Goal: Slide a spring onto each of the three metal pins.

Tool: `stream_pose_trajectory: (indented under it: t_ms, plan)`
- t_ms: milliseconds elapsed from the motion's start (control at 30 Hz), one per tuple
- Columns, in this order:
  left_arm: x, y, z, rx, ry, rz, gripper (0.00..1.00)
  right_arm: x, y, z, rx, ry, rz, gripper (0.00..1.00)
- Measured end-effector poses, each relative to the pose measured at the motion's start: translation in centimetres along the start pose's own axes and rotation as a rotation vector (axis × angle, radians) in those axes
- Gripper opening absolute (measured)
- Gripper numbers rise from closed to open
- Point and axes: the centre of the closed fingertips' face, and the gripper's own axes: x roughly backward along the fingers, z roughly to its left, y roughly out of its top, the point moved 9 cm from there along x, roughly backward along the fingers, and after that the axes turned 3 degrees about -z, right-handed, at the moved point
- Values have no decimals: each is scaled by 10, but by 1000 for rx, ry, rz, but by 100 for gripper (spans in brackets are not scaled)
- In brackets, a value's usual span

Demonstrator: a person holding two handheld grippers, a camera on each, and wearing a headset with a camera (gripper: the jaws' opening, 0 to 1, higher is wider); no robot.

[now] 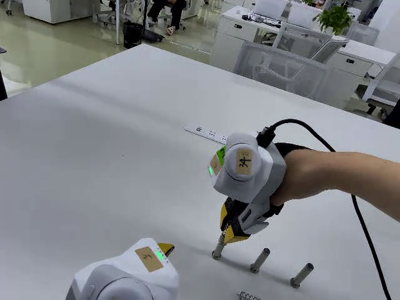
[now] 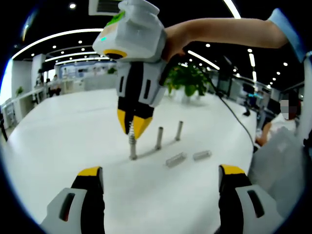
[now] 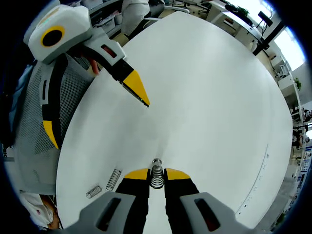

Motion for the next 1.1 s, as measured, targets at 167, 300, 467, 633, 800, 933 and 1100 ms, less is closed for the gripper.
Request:
stream_pose_trajectory:
  t_ms: [167,300,467,633,800,933,1100]
  plan:
    - [0,0,-1,0,-7,-1,100,-7,1,-1,8,1,13,13]
    - [-1,-1,-2,-5,-11,8,100,-14,0,-2,5,9,19,13]
    - [-2,-1,-3,-3,-22,10,100,-23,-2,-4,3,9,31,13]
    - [-2,-3,-3,0,-29,19,100,-29,-4,-3,6,19,36,13]
    - [-3,-4,-3,0,-34,25,100,-35,-4,-3,1,16,32,13]
    - [-3,-4,-3,0,-36,27,100,-37,-5,-1,8,18,36,13]
    - [-3,-4,-3,2,-34,25,100,-37,-6,-1,0,21,30,14]
